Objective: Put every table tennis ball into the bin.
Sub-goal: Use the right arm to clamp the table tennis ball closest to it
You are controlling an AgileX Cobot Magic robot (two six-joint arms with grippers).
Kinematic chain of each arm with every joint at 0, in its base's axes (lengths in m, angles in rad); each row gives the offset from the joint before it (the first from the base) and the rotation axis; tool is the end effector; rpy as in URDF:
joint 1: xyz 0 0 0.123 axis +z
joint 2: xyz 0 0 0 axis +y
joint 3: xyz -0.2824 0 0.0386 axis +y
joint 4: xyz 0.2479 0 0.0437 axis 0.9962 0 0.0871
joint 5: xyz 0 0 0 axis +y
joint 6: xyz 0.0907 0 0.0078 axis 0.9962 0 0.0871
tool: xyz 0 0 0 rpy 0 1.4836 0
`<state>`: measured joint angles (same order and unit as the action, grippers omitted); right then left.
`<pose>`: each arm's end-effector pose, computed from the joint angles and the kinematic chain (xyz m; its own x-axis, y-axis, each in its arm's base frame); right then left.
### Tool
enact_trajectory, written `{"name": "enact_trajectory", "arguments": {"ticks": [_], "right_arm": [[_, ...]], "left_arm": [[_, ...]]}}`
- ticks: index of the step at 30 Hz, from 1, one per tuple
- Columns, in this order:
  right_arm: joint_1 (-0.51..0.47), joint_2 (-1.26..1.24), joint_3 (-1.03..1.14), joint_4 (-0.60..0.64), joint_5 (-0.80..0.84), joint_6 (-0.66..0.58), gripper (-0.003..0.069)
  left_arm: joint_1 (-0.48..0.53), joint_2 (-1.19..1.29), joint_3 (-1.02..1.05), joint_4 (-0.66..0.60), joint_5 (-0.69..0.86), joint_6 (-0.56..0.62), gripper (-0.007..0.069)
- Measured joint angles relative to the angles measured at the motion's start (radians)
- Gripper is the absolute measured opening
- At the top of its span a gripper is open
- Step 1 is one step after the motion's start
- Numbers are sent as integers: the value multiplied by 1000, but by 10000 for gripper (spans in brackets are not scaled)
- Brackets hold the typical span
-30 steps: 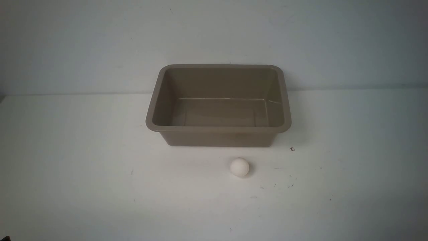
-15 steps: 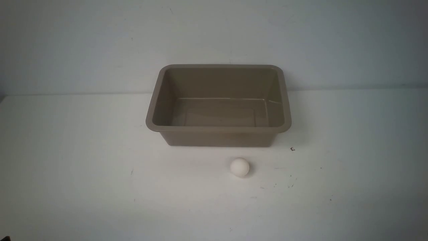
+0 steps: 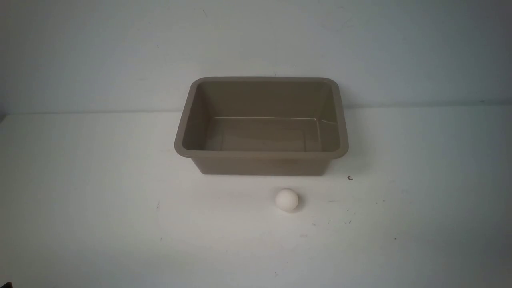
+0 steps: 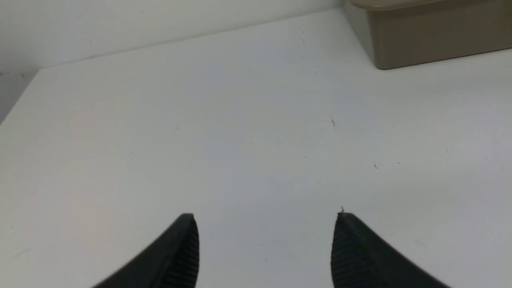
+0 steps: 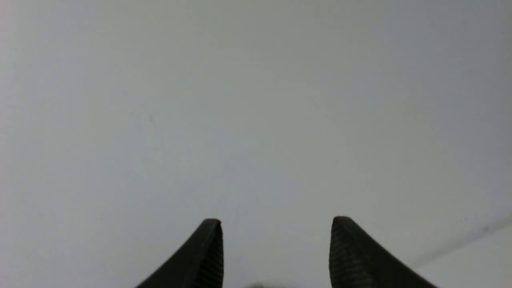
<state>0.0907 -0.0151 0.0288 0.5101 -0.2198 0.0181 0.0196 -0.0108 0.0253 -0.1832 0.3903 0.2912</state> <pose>0.0535 -0.0048 0.2213 0.2336 0.5155 -0.8244 -0.1190 0.8567 0.5019 0.0522 -0.0053 0.1707 -0.2987 0.1151 -0.9474 0.0832 0.9921 0.0943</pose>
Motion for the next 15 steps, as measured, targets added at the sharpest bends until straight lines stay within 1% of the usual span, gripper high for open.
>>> {"name": "enact_trajectory", "arguments": {"ticks": [5,9,10,12,13,15], "right_arm": [[0,0,0,108,-110,48,336],[0,0,0,192,-151,108,336],[0,0,0,241,-162,149,336],[0,0,0,291,-167,195,336],[0,0,0,344,-167,251,336],[0,0,0,391,-168,302,336]], "left_arm": [[0,0,0,0,0,0,405],[0,0,0,0,0,0,405],[0,0,0,0,0,0,405],[0,0,0,0,0,0,405],[0,0,0,0,0,0,405],[0,0,0,0,0,0,405]]}}
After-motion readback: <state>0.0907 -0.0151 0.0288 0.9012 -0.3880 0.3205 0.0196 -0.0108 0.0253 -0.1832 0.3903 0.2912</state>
